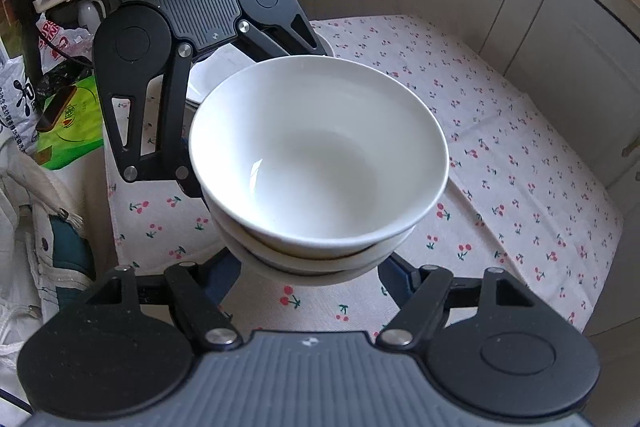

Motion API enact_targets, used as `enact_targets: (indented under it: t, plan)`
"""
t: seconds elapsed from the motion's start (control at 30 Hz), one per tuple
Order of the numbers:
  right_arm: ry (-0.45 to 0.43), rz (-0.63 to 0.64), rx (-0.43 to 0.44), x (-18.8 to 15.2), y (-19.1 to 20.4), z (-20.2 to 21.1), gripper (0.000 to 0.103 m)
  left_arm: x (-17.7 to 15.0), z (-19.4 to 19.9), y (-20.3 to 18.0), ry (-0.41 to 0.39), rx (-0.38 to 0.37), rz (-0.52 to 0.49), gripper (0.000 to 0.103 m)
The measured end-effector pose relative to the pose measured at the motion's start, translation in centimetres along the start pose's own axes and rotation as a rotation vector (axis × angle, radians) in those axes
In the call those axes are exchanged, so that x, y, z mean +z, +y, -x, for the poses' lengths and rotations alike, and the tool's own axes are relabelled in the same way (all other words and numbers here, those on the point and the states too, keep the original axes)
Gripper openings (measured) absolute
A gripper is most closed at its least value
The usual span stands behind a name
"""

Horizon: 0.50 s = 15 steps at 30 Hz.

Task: Organize plates and bowls
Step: 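Lift the bowl stack with both grippers and carry it over the plate stack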

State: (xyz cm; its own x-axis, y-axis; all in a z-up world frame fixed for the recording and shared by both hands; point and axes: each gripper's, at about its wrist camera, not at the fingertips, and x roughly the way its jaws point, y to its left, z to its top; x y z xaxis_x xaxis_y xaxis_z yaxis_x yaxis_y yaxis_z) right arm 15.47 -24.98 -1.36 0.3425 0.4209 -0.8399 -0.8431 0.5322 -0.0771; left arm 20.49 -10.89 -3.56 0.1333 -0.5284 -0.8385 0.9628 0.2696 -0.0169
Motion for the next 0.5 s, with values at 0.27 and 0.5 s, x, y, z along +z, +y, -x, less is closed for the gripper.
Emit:
enact_targets:
  t: [0.27,0.5]
  plan:
    - [-0.003,0.045,-0.008,2.1,1.2,0.6,0.079,-1.1,2.5,-0.5,-0.018,0.038,0.012,0.073]
    - [-0.009,0.08,-0.012,4.1,2.4,0.7,0.079,-2.2,4.3,-0.3,-0.034,0.063,0.031,0.073]
